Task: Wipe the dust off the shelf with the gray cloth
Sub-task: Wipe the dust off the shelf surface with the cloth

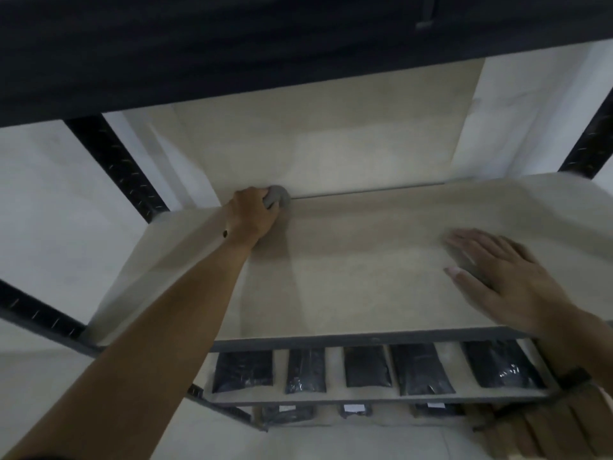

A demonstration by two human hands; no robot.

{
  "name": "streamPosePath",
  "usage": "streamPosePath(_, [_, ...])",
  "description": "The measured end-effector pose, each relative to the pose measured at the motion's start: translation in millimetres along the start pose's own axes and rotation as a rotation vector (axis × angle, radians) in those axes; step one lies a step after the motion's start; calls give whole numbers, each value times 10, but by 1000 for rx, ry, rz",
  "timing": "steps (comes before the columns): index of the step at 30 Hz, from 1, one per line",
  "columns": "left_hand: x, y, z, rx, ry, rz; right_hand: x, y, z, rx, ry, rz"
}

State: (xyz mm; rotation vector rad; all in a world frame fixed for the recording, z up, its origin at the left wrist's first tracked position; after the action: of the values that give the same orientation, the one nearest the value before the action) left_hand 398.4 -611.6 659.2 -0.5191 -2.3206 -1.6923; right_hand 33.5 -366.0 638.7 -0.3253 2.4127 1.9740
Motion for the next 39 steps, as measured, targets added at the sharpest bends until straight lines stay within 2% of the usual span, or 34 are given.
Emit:
streamPosePath(4, [82,-15,2,-37,-35,-14,1,7,5,15,8,10])
streamPosePath(6, [193,-37,139,-70,-168,36,3,-4,10,10,9,13])
streamPosePath(9, [428,-44,315,-210,-483,87,6,-3,4,4,10,11])
streamPosePath(11, [502,9,225,-252,-581,110,17,-6,1,0,22,12])
streamPosePath(15, [424,-49,-69,-163,-384,196,47,-7,-15,4,38,2])
streamPosePath(17, [412,-152,-98,-165,-348,203,56,-10,-19,6,35,2])
streamPosePath(20, [441,-190,7,-157,-377,238,63,-2,-22,9,33,1])
streamPosePath(24, [528,-153,430,-378,-545,338,52,-1,-12,10,25,7])
streamPosePath(26, [586,-94,383,-444,-574,339,44,5,-17,9,33,1])
streamPosePath(30, [707,-3,-152,-337,-436,317,66,-10,-36,16,41,-4])
streamPosePath(32, [723,-50,-260,-338,-400,270,84,-30,-38,21,39,1])
streamPosePath(39, [689,-213,16,-414,-486,244,74,-4,-26,21,54,-10])
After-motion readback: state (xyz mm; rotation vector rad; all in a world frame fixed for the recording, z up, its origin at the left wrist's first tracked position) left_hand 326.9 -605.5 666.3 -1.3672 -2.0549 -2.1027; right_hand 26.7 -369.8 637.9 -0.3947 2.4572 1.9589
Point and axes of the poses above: each hand's wrist, its own z-axis away from the middle knuckle, its own y-axis out of the back of the hand, x = y × z, the point moved 1 cm from there along -z, towards the middle knuckle, and after that the axes turned 7 degrees about y, right-handed, at the moved point
